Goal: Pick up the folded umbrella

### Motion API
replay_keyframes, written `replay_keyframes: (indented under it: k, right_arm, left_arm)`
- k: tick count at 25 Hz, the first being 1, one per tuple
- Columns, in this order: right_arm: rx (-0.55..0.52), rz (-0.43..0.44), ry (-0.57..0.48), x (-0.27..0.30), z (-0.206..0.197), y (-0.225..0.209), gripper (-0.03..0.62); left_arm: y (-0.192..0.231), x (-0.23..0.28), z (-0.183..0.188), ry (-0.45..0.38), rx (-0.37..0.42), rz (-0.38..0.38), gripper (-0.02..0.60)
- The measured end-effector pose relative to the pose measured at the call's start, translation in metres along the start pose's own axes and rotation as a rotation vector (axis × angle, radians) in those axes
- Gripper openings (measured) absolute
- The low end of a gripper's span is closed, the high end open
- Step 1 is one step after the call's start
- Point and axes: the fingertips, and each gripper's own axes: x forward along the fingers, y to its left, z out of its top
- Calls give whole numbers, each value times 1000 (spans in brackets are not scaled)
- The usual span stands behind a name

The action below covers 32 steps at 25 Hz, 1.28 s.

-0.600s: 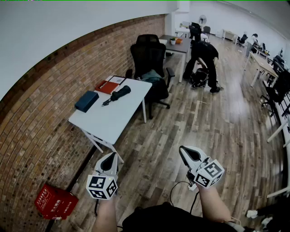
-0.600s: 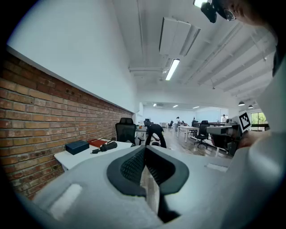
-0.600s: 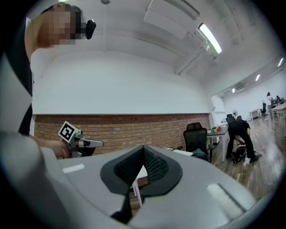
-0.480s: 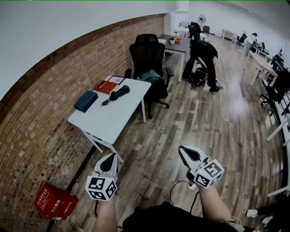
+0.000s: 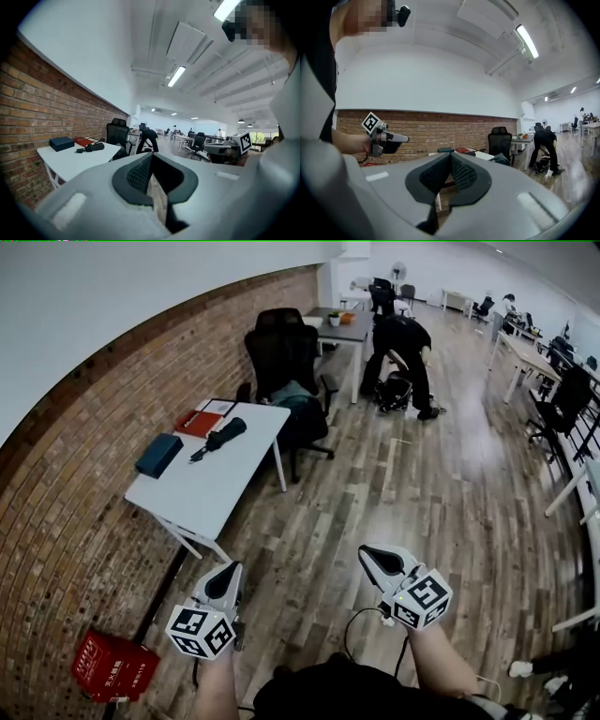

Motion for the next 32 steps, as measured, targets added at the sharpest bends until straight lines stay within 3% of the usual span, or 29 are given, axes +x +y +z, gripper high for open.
replay_keyframes:
  k: [3,7,10,15,23,32]
  right_arm:
    - [-4,8,-17,-17,1,-5,0]
    - [4,8,-18,-35,-3,-14,0]
    - [12,19,-8,-42,-9,-15,0]
    - [23,36,17,-33,-16,-23,2]
    - [36,38,67,16,-20,-51,2]
    - [91,60,108,147,-20,-86,2]
  left_arm:
    - [-19,9,3,-8,56,-1,5]
    - [-48,17,6,-59,30,-67,5]
    - [-61,24,0,-43,27,-110,5]
    - [-54,43,0,-46,24,-109,6]
    - [-2,82,9,-80,-8,-108,6]
    - [105,152,22,-58,-51,-122,6]
